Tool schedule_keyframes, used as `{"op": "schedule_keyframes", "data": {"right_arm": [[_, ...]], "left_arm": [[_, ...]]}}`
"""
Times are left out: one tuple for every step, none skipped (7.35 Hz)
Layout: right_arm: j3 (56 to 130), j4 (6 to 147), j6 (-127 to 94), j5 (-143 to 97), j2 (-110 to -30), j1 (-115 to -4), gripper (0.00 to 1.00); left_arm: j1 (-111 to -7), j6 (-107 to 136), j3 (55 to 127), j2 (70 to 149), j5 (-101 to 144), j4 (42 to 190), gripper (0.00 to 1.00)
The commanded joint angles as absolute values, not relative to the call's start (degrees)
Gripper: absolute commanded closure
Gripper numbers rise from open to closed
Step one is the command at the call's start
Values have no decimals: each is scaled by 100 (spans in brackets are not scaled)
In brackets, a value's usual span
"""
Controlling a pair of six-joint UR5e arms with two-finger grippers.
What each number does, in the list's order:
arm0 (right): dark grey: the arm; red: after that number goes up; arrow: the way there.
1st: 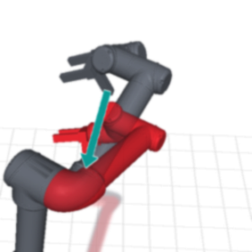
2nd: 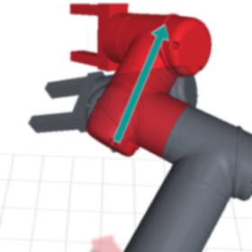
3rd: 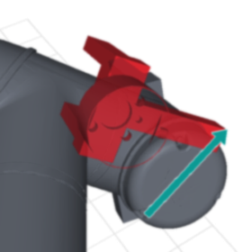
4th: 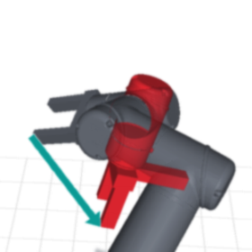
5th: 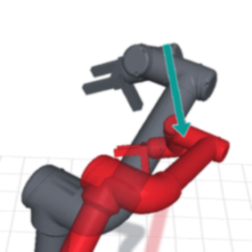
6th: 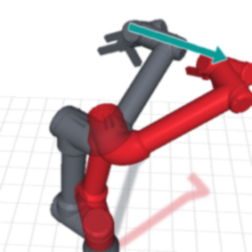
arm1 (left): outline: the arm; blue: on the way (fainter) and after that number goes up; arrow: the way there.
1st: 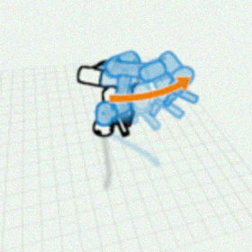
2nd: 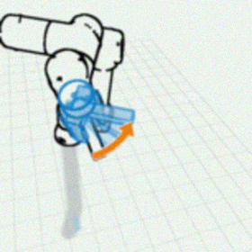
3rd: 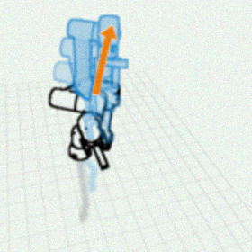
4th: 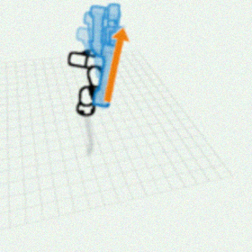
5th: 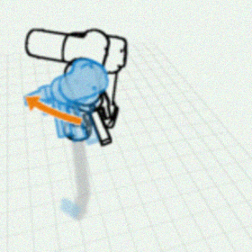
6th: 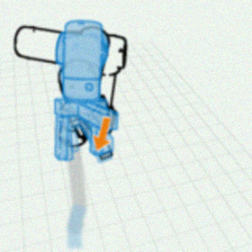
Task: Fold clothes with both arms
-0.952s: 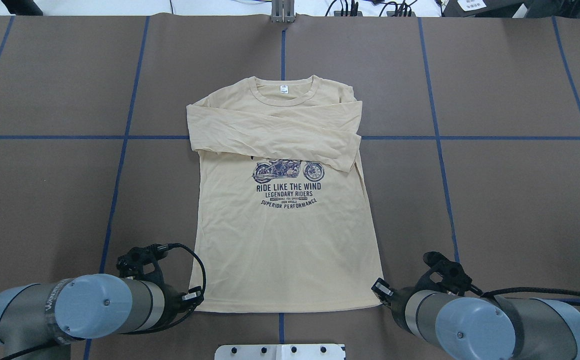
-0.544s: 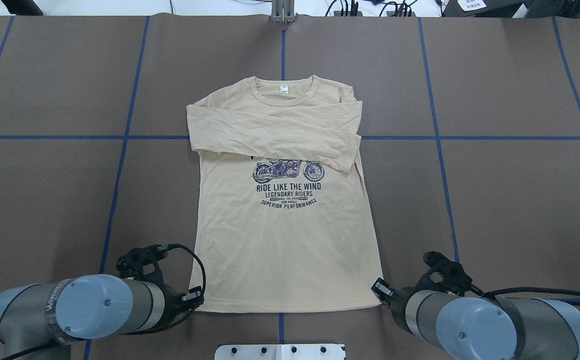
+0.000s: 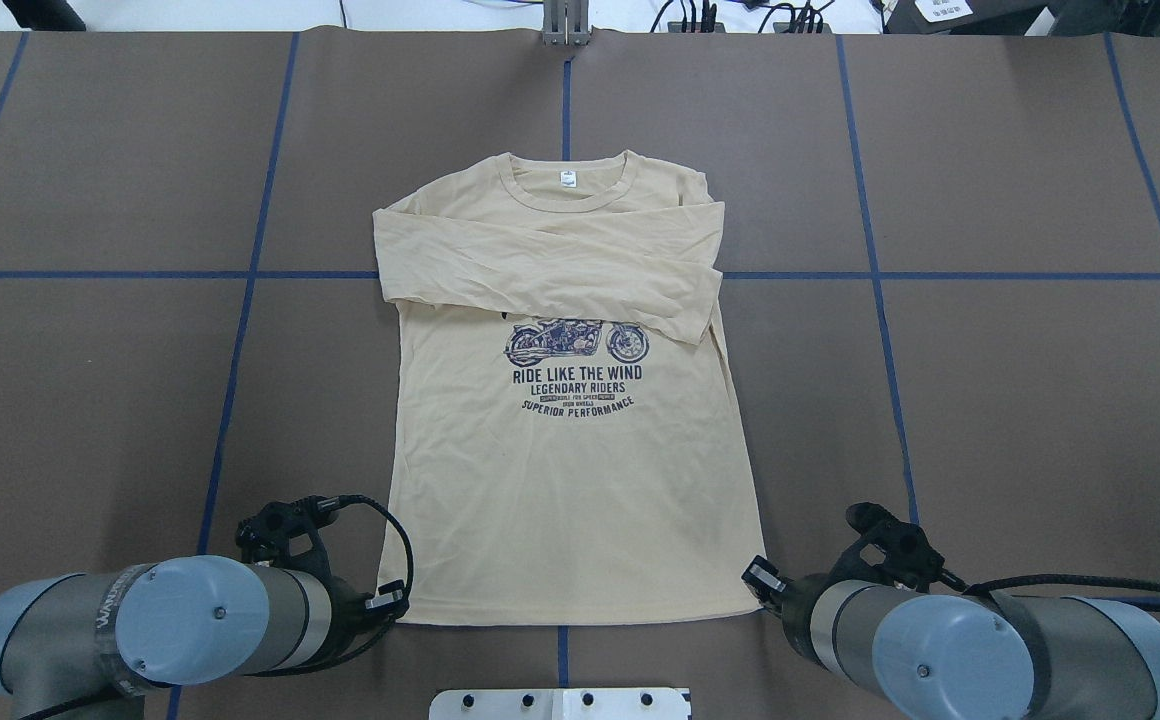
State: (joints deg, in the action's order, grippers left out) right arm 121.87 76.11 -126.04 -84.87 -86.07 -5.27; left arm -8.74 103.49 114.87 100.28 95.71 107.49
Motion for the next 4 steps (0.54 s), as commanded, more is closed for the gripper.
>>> {"op": "schedule_keyframes", "data": {"right_arm": [[12190, 7611, -12604, -8490, -8613, -527, 100], [12182, 7611, -12604, -8490, -8613, -527, 100], [12190, 7611, -12604, -8490, -8613, -536, 100], [12225, 7611, -12604, -8490, -8613, -536, 100]], "left_arm": [[-879, 10362, 11531, 10020, 9684, 10749, 100], [-879, 10362, 11531, 10020, 9764, 10749, 100], [-879, 10362, 11557, 10020, 9773, 10749, 100], [-888, 10362, 11714, 9993, 9773, 10732, 100]]}}
